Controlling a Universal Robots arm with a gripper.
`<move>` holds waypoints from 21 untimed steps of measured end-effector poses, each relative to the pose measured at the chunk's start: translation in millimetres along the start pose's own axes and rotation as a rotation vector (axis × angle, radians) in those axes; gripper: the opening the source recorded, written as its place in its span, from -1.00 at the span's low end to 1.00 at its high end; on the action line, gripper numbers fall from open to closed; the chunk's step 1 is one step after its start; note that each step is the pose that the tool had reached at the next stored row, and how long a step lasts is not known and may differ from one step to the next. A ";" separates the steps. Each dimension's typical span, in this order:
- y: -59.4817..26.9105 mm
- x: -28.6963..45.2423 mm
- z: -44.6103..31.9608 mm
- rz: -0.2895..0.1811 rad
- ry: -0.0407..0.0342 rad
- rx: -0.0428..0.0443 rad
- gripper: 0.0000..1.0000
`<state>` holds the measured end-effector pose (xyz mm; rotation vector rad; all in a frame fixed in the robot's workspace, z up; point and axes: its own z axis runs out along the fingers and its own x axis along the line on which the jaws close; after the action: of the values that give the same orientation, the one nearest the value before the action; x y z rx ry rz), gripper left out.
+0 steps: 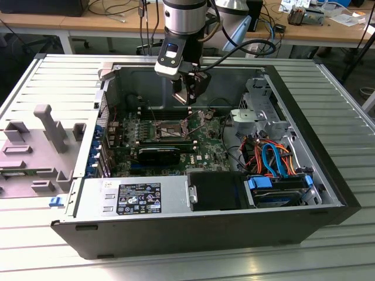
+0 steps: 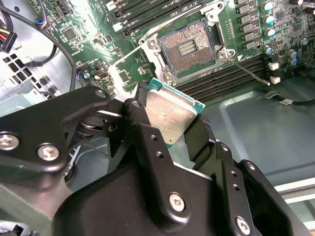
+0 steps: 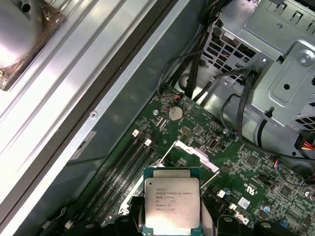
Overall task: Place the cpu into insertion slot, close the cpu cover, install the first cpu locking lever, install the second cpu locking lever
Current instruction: 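Place the cpu into insertion slot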
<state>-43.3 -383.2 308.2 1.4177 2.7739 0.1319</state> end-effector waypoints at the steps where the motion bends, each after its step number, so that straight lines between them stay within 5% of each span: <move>1: 0.0 0.0 0.1 0.001 0.0000 -0.0001 0.09; 21: -0.1 0.0 0.9 0.029 -0.0025 -0.0005 0.09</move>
<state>-43.3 -383.2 307.3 1.4572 2.7521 0.1314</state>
